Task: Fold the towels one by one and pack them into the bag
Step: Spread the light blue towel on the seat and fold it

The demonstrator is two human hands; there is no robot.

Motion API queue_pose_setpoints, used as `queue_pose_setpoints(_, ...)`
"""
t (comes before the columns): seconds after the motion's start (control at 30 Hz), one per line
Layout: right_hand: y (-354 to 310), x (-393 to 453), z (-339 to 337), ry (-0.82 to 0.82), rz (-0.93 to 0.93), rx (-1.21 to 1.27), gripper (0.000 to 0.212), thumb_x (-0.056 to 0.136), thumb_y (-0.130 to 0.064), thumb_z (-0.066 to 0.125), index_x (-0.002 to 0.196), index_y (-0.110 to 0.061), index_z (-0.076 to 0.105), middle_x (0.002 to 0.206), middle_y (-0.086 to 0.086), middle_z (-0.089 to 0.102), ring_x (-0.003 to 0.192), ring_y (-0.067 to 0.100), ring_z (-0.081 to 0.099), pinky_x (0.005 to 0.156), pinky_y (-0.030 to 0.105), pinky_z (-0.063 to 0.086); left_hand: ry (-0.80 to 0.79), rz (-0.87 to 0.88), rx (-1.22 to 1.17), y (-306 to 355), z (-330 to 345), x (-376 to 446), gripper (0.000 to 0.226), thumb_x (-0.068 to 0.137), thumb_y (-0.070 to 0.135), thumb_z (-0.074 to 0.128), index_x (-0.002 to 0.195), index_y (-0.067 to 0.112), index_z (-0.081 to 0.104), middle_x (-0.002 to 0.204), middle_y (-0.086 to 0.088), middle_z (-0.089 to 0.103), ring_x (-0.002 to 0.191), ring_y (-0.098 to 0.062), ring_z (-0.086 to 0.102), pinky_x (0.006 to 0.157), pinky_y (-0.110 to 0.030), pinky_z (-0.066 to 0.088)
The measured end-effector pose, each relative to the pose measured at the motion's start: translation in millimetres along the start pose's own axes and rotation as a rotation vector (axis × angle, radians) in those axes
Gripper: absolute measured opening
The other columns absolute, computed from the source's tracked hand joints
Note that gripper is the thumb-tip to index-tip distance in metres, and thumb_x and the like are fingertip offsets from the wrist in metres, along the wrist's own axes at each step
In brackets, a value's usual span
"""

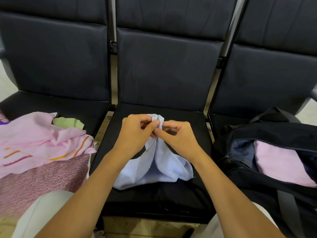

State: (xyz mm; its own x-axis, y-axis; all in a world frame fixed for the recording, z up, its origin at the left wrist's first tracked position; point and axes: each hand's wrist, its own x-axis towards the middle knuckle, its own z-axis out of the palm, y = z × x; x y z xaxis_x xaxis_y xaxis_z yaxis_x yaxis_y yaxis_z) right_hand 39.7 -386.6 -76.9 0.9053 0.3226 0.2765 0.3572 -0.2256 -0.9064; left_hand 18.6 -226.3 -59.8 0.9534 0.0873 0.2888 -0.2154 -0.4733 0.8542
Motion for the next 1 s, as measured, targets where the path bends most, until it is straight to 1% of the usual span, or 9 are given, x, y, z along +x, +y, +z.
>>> queue_pose_setpoints(0.13,3,1,2,0.03,0.002,-0.031,0.013,0.085,-0.012,0.076,0.096,-0.017,0.074,0.083,-0.007,0.073,0.08,0.008,0.071,0.072,0.018,0.056,-0.027,0.064,0.102,0,0,-2,0.018,0.093,0.02,0.063,0.101,0.009,0.075,0.083,0.008,0.062,0.071,0.002,0.059,0.068,0.002,0.043)
queue_pose_setpoints(0.3,8,3,1,0.143,0.032,-0.109,0.006,0.084,-0.008,0.076,0.084,-0.01,0.07,0.075,0.001,0.069,0.07,0.015,0.067,0.065,0.024,0.058,-0.161,0.112,0.065,1,2,-4,0.019,0.095,0.019,0.058,0.099,0.012,0.075,0.088,0.006,0.066,0.077,-0.006,0.066,0.074,-0.013,0.054)
queue_pose_setpoints(0.4,7,4,-3,0.177,0.036,-0.13,0.005,0.088,-0.008,0.072,0.091,-0.005,0.072,0.084,0.008,0.07,0.077,0.02,0.066,0.069,0.025,0.058,-0.195,0.11,0.07,-3,-2,-1,0.017,0.094,0.018,0.061,0.104,0.016,0.074,0.093,0.006,0.069,0.083,-0.005,0.067,0.076,-0.014,0.054)
queue_pose_setpoints(0.5,4,4,-6,0.189,0.041,-0.095,0.01,0.092,-0.008,0.067,0.098,-0.013,0.073,0.093,0.003,0.071,0.085,0.012,0.065,0.072,0.018,0.056,-0.112,0.077,0.044,-11,-14,7,0.018,0.089,0.015,0.067,0.105,0.024,0.07,0.095,0.009,0.069,0.087,-0.002,0.065,0.075,-0.013,0.052)
queue_pose_setpoints(0.6,0,3,-10,0.187,0.045,-0.029,0.017,0.095,-0.008,0.062,0.108,-0.012,0.072,0.101,0.001,0.073,0.092,0.01,0.067,0.079,0.02,0.056,-0.098,0.054,0.123,-21,-27,14,0.037,0.081,0.023,0.077,0.113,0.03,0.059,0.106,0.011,0.058,0.093,-0.003,0.058,0.073,-0.013,0.047)
queue_pose_setpoints(0.7,-2,2,-16,0.186,0.042,0.036,0.02,0.097,-0.007,0.057,0.11,-0.009,0.073,0.101,0.004,0.074,0.094,0.017,0.069,0.083,0.029,0.058,-0.222,0.034,0.261,-26,-32,15,0.042,0.075,0.035,0.081,0.108,0.038,0.055,0.123,0.013,0.042,0.115,-0.01,0.041,0.095,-0.028,0.042)
queue_pose_setpoints(0.8,-3,1,-20,0.183,0.044,0.066,0.021,0.099,-0.007,0.054,0.107,-0.01,0.073,0.098,0.002,0.075,0.094,0.017,0.069,0.082,0.029,0.057,-0.34,-0.008,0.327,-26,-35,12,0.037,0.075,0.039,0.08,0.103,0.039,0.056,0.14,0.011,0.034,0.134,-0.013,0.026,0.109,-0.041,0.031)
queue_pose_setpoints(0.9,-3,0,-22,0.197,0.071,0.084,0.022,0.099,-0.007,0.052,0.106,-0.013,0.073,0.098,0.0,0.074,0.095,0.015,0.069,0.084,0.029,0.057,-0.443,-0.01,0.268,-29,-40,12,0.028,0.075,0.04,0.079,0.095,0.039,0.058,0.137,0.017,0.041,0.132,-0.011,0.036,0.11,-0.047,0.037)
queue_pose_setpoints(1.0,-2,0,-25,0.212,0.095,0.1,0.022,0.1,-0.01,0.052,0.109,-0.011,0.072,0.1,0.001,0.074,0.097,0.017,0.069,0.088,0.035,0.057,-0.543,-0.027,0.118,-29,-39,12,0.036,0.076,0.034,0.08,0.099,0.037,0.053,0.12,0.016,0.056,0.109,-0.009,0.058,0.089,-0.041,0.056)
